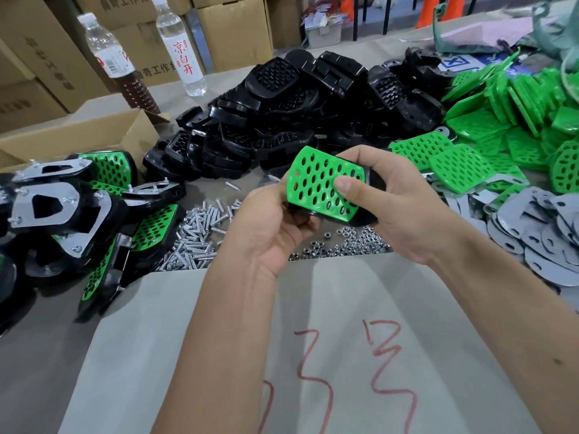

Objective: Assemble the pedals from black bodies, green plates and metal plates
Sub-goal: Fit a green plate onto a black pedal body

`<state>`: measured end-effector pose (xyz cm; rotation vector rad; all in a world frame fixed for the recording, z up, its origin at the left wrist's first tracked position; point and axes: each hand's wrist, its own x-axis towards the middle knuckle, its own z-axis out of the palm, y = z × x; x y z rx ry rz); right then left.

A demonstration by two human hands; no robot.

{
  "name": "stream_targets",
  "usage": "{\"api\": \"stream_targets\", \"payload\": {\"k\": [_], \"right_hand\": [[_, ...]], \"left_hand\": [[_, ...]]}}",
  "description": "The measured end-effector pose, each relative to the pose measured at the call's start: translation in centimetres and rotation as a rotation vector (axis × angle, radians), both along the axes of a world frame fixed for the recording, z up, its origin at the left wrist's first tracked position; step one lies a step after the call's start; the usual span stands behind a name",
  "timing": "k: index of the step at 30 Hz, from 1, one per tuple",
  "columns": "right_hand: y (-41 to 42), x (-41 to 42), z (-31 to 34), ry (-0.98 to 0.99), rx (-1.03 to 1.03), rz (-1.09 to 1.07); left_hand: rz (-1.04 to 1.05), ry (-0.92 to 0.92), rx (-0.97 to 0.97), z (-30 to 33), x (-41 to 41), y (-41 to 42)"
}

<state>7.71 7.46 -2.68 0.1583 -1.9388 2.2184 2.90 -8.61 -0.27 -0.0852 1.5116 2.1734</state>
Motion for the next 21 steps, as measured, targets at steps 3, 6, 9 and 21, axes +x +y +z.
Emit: {"api": "stream_targets", "payload": {"k": [3, 6, 9, 21], "right_hand": [[0.3, 0.1, -0.1, 0.000, 0.088, -0.053], [0.4, 0.1, 0.0, 0.000, 0.149, -0.076], [0.0, 0.1, 0.2, 0.015, 0.189, -0.096], [-0.3, 0.5, 0.7, 0.126, 0.090, -0.148]], "left_hand": [[0.000, 0.114, -0.084, 0.1, -0.3, -0.5], [0.007, 0.150, -0.125, 0.2, -0.3, -0.7], [0.022, 0.158, -0.105, 0.1, -0.3, -0.6], [-0.205, 0.009, 0.084, -0.5, -1.0, -1.2]]}}
